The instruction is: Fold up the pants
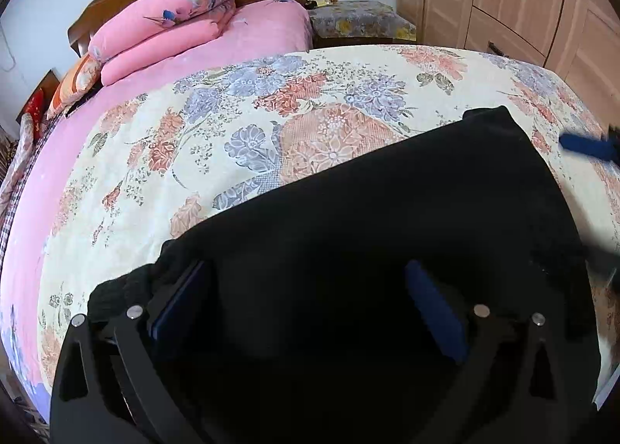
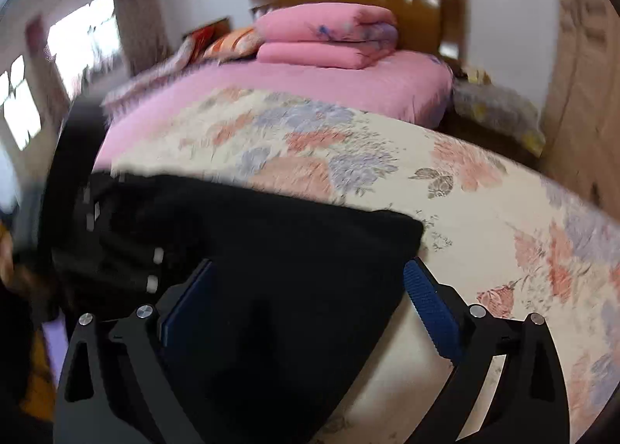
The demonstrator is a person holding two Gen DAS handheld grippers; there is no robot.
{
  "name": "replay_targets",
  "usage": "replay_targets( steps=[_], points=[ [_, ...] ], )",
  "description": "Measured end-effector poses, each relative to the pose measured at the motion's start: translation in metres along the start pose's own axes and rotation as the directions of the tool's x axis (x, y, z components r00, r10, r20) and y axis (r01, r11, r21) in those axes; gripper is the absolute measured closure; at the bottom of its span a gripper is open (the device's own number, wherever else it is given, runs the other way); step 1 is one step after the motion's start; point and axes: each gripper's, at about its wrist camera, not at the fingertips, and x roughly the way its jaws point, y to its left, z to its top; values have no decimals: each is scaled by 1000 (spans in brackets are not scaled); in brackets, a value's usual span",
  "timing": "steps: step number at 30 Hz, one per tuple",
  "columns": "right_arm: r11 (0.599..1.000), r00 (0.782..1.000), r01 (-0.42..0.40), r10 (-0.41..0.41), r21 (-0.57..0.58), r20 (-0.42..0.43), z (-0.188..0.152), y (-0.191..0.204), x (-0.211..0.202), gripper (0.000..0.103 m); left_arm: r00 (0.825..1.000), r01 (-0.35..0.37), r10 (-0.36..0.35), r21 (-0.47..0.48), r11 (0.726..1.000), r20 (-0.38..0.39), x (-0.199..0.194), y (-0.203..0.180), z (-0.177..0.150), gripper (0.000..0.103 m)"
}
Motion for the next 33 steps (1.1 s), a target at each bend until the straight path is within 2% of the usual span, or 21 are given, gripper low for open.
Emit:
replay_targets(
  steps=[2,3,5,6,8,9,14,15,17,18,20,22,24,26,27,29,31,32,33],
  points=[
    [998,997,58,-59,-29,-48,-10,3,14,10,1000,-10,10,7,1000,4,0,-3,-1,2],
    [999,999,35,-35,23,-37,-14,-4,12,10,1000,-13,13,8,1000,9,0,-3,-1,2],
    [991,995,94,-91,100,-30,-19,-15,0,10,1000,-7,7,4,1000,17,-2,-3,-4,2],
    [985,993,112,-114,135,10,-23,-18,-15,10,1000,-5,5,2,1000,20,-2,-2,-4,2],
    [986,997,1,-14,170,78,-30,-19,-36,10,1000,-7,7,2,1000,23,-2,-3,-4,2],
    [985,996,-52,39,166,85,-35,-15,-43,10,1000,-10,10,3,1000,25,-1,-3,-4,2],
    [994,994,-106,105,26,4,-57,31,-30,9,999,-13,13,0,1000,35,-2,-3,-5,2],
    [996,997,-83,83,28,-2,-63,36,-26,7,999,-15,15,0,1000,37,-2,-3,-6,2],
    [991,995,-101,102,89,-2,-65,29,-25,6,999,-15,15,-1,1000,38,-2,-4,-6,2],
    [990,996,-85,87,110,-8,-64,27,-28,6,999,-16,16,-1,1000,39,-2,-4,-6,2],
    [994,999,-50,48,93,14,-64,31,-42,6,999,-17,17,1,1000,39,-1,-4,-7,2],
    [992,993,-108,105,67,53,-67,39,-55,6,999,-17,17,0,1000,39,-2,-3,-6,2],
    [984,985,-168,166,50,37,-75,49,-57,6,999,-19,19,1,1000,38,-2,-4,-6,2],
    [987,987,-159,158,31,29,-87,54,-48,4,999,-20,20,0,1000,39,-2,-4,-6,2],
    [980,983,-184,181,73,39,-90,49,-47,4,999,-22,22,0,1000,44,-3,-4,-6,2],
    [979,984,-178,176,103,27,-87,46,-50,5,996,-40,40,-4,999,76,-12,-6,-9,2],
    [991,992,-123,120,55,49,-84,55,-65,5,987,-75,77,-24,997,139,-37,-10,-17,3],
    [993,991,-113,111,25,70,-84,60,-74,5,980,-54,61,-38,998,191,-55,-12,-24,2],
    [994,990,-109,107,18,87,-87,61,-82,5,964,-28,41,-53,998,263,-80,-15,-36,2]
  ],
)
